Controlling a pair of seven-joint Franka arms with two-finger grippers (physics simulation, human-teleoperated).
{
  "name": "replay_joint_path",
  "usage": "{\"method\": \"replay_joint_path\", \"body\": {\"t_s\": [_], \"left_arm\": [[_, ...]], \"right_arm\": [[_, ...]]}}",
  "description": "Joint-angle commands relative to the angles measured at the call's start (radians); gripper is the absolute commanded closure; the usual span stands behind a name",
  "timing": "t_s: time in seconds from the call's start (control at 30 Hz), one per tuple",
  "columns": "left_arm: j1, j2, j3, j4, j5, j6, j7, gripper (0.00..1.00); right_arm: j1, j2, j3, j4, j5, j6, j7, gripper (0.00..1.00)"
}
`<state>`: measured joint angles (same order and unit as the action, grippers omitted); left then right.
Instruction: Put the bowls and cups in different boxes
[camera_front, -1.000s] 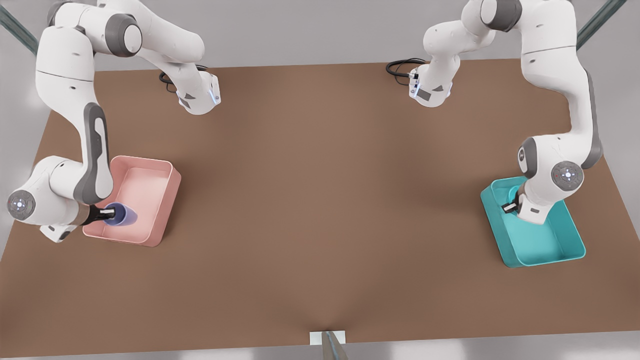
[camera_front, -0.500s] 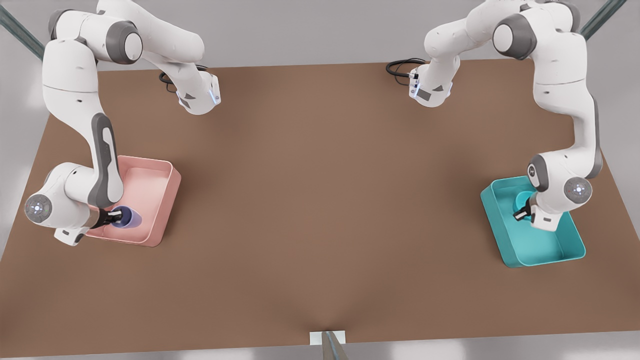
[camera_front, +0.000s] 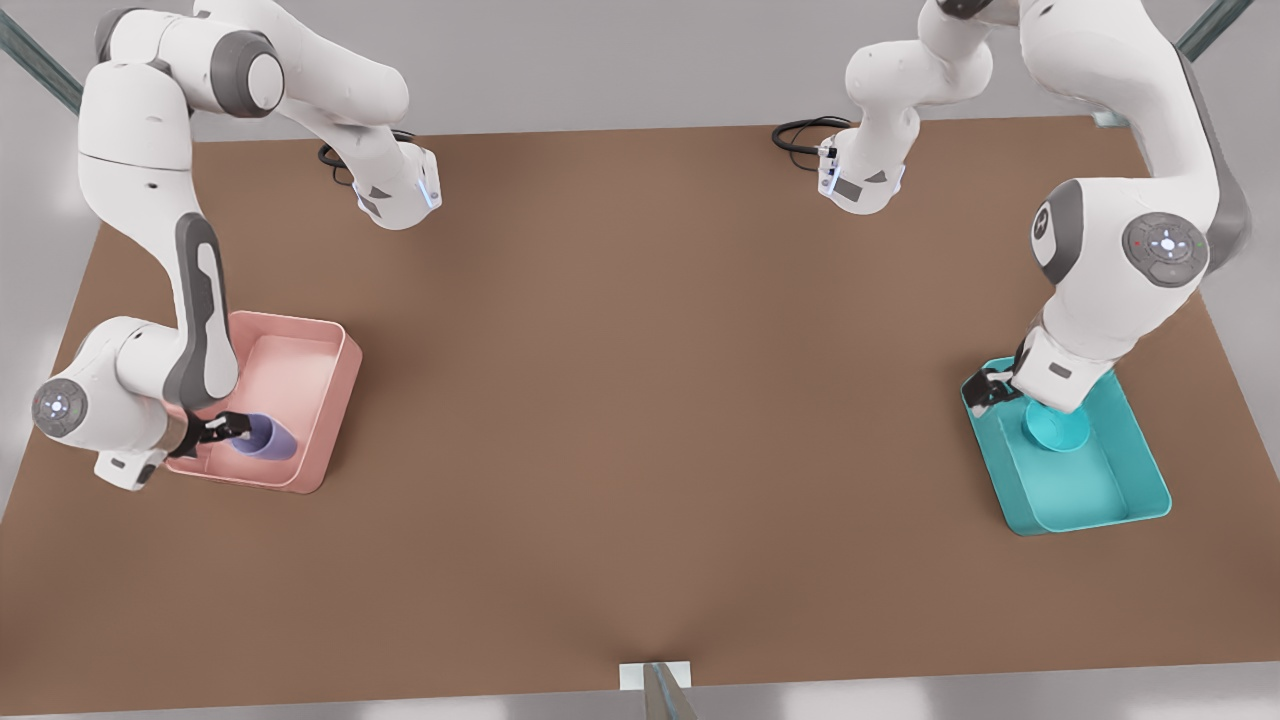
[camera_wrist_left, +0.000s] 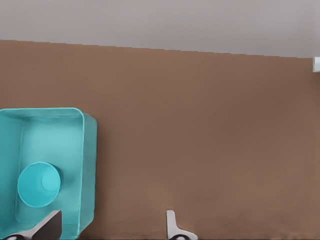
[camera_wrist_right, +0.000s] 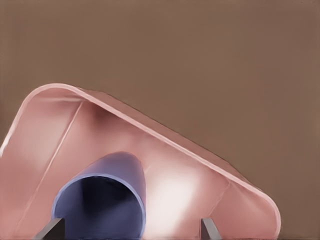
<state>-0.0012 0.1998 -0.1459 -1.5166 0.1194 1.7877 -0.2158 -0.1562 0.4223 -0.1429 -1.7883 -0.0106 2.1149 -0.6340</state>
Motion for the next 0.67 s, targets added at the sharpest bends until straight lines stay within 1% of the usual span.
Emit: {"method": "replay_joint_path", "body": {"t_s": [0.0,0.07,0.1,0.13,0.17,0.23,0.33,0.37,0.43,0.5,0.57,0.63], "left_arm": [[-0.011,0.006,-0.036,0.03,-0.015,-0.332,0.277,0.0],[-0.005,0.007,-0.035,0.039,-0.014,-0.33,0.274,0.0],[-0.005,0.007,-0.035,0.039,-0.015,-0.332,0.274,0.0],[-0.006,0.006,-0.037,0.039,-0.015,-0.335,0.274,0.0],[-0.005,0.006,-0.037,0.039,-0.015,-0.334,0.274,0.0],[-0.003,0.007,-0.037,0.039,-0.015,-0.334,0.274,0.0],[-0.003,0.009,-0.037,0.039,-0.015,-0.334,0.274,0.0],[-0.003,0.013,-0.037,0.039,-0.014,-0.334,0.274,0.0],[-0.003,0.013,-0.037,0.039,-0.015,-0.334,0.274,0.0],[-0.003,0.013,-0.035,0.039,-0.014,-0.332,0.274,0.0],[-0.003,0.013,-0.035,0.039,-0.015,-0.334,0.274,0.0],[-0.003,0.013,-0.035,0.039,-0.014,-0.334,0.276,0.0]], "right_arm": [[0.006,-0.03,0.005,0.038,0.015,-0.102,-0.058,0.0],[0.007,-0.031,0.029,0.153,0.06,-0.248,-0.053,0.0],[0.03,-0.027,0.037,0.223,0.113,-0.346,-0.003,0.01],[0.076,-0.008,0.037,0.296,0.123,-0.486,0.218,0.01],[0.125,0.007,0.036,0.354,0.123,-0.567,0.388,0.0],[0.21,0.021,0.034,0.395,0.08,-0.593,0.592,0.0],[0.219,0.013,0.029,0.501,0.04,-0.648,0.597,0.0],[0.213,-0.023,0.054,0.509,-0.002,-0.682,0.6,0.0],[0.162,-0.177,0.077,0.422,0.003,-0.685,0.596,0.0],[0.138,-0.246,0.078,0.351,0.014,-0.685,0.597,0.0],[0.127,-0.266,0.078,0.311,0.017,-0.685,0.599,0.0],[0.124,-0.27,0.077,0.31,0.017,-0.685,0.593,0.0]]}}
